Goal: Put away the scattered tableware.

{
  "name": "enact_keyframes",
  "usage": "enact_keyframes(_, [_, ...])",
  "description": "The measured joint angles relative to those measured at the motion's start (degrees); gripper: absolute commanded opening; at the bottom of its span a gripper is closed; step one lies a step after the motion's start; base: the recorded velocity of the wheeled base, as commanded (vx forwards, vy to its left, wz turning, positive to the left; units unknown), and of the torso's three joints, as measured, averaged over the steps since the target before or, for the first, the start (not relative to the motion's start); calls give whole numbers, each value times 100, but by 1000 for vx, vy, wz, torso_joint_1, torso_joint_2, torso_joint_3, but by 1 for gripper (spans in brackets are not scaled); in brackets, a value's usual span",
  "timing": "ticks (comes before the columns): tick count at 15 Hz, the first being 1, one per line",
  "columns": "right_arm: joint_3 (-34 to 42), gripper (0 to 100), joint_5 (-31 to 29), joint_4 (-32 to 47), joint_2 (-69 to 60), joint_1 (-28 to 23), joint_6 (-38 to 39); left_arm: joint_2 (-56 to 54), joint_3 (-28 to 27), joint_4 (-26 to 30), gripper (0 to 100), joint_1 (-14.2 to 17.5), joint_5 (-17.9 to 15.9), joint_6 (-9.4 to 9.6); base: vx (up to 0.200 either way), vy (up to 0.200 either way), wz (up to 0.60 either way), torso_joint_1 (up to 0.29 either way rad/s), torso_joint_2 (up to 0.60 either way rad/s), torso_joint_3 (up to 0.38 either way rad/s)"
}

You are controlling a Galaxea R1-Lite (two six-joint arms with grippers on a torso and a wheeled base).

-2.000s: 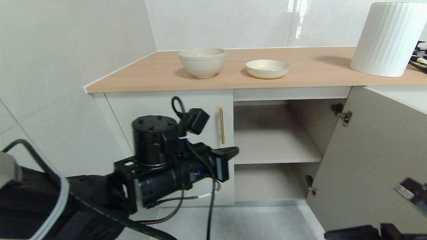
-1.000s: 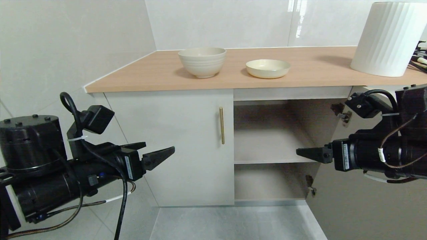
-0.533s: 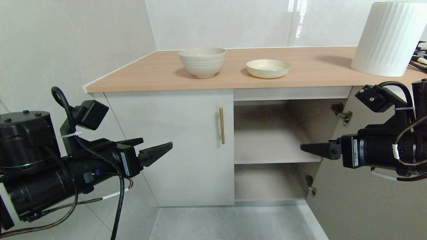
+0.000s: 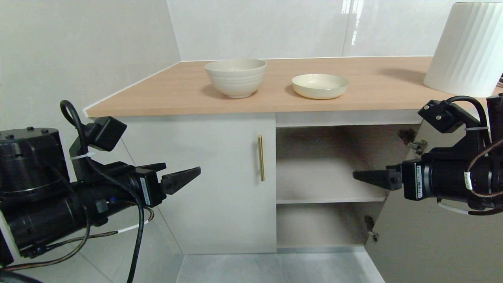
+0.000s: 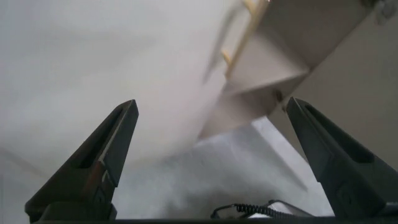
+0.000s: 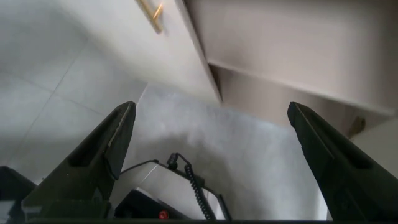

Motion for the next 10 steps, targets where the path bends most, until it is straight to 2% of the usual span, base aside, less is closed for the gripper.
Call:
enact_keyframes(4, [27, 100, 20, -10, -9, 18, 0, 13, 1, 2, 100, 4, 0, 0, 200, 0, 0, 4, 5, 1])
enact_keyframes(10, [273, 100, 117, -244, -135, 41, -88, -46, 1, 2, 100, 0, 4, -2, 0, 0, 0, 0, 0, 0])
